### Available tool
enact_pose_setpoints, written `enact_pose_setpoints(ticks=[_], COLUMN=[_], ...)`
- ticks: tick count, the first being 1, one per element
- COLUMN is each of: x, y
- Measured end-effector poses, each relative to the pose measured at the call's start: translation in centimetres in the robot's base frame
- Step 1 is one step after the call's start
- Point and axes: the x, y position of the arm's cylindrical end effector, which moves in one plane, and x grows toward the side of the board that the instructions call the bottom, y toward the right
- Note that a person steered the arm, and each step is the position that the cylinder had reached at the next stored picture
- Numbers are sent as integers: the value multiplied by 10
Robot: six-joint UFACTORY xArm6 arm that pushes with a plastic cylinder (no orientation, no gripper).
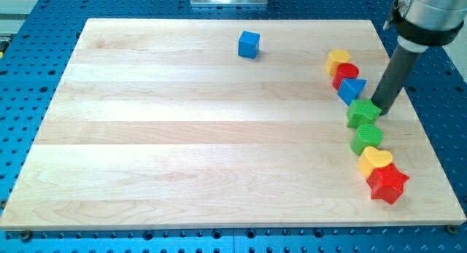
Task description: Place the green star left to the green circle
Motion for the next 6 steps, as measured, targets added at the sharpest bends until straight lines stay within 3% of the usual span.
enact_pose_setpoints(ticks=[1, 3, 4, 5, 6], x=[0, -7, -12, -12, 2], y=[-30, -3, -20, -75, -73])
